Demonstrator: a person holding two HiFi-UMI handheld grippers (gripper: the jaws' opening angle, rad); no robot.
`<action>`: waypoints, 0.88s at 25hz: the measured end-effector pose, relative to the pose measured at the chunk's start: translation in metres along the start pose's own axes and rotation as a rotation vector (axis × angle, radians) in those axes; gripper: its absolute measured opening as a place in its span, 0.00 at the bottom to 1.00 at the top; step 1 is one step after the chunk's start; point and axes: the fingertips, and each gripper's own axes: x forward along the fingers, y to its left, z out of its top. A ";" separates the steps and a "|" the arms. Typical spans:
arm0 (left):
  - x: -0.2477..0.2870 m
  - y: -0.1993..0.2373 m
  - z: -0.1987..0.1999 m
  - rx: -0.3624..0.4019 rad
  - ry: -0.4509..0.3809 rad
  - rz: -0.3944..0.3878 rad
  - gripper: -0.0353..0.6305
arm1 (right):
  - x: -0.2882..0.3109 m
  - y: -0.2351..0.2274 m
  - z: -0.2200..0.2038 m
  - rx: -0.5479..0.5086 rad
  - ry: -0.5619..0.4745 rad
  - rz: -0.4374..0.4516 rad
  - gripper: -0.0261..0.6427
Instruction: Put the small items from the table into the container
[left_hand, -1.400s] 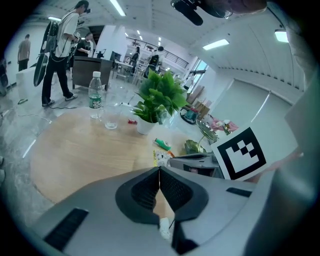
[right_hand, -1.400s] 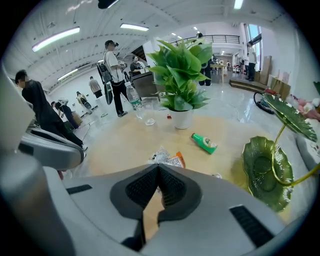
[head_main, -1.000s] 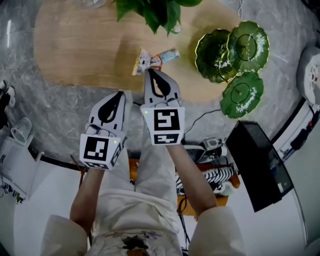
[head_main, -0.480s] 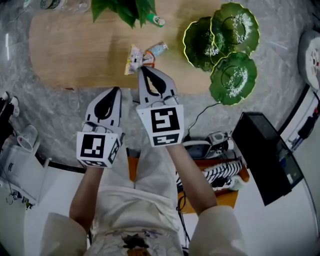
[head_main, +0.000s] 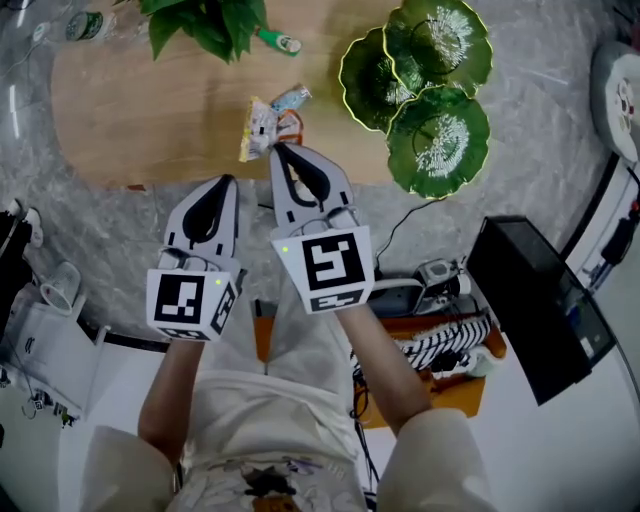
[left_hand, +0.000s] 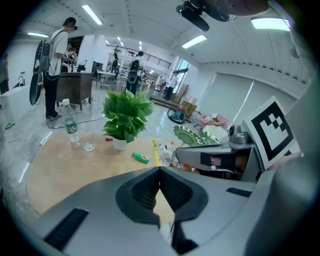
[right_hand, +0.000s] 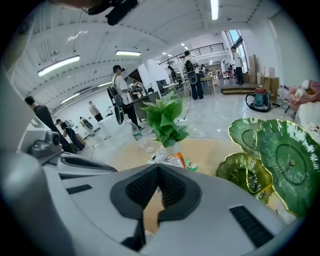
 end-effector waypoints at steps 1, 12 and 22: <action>0.000 -0.004 0.003 0.006 -0.003 -0.005 0.07 | -0.003 -0.002 0.003 0.002 -0.009 0.000 0.05; 0.005 -0.048 0.036 0.030 -0.041 -0.040 0.07 | -0.039 -0.024 0.030 0.021 -0.100 -0.001 0.05; 0.008 -0.082 0.050 0.084 -0.052 -0.080 0.07 | -0.078 -0.057 0.052 0.076 -0.175 -0.070 0.05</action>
